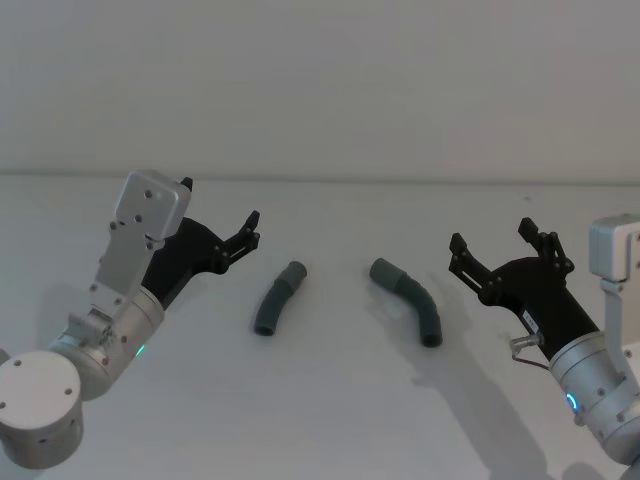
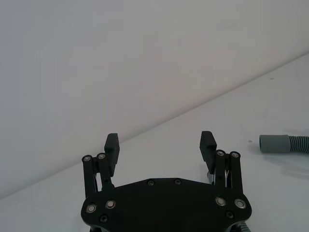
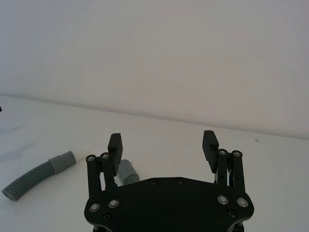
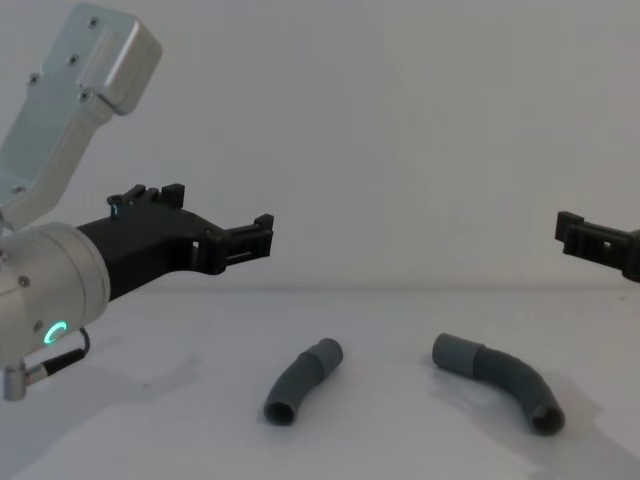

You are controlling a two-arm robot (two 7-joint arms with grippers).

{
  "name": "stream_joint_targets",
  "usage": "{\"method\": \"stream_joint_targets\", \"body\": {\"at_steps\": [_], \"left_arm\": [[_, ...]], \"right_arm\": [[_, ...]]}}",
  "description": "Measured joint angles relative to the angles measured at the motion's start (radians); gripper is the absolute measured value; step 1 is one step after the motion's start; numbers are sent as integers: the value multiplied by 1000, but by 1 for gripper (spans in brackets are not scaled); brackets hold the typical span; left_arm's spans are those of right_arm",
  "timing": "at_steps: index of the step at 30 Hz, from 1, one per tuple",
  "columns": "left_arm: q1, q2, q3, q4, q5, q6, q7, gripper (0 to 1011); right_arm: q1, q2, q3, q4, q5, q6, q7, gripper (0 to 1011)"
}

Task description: Use both hands to pick up one end of the pipe from the table, align the ends, and insert them.

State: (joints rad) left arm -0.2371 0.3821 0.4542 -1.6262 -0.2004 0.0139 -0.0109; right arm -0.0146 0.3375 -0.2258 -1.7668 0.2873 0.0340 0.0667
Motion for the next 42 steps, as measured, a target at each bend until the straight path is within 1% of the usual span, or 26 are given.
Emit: {"method": "stream_joint_targets", "body": {"at_steps": [32,34,40,42], "left_arm": [[-1,-3,0,0,3,3,2,1001],[-3,-5,1,1,6,5,5,1001],[-12,-27,8,3,26,37,29,1001],[-15,-36,11,3,31,55,36,1001]], "right_arm": [[1,0,0,1,0,0,0,1002],[3,-1,0,4,0,0,5,1002],[27,0,-4,28,7,-7,35,1002],[51,4,-10,50,12,-8,63,1002]]}}
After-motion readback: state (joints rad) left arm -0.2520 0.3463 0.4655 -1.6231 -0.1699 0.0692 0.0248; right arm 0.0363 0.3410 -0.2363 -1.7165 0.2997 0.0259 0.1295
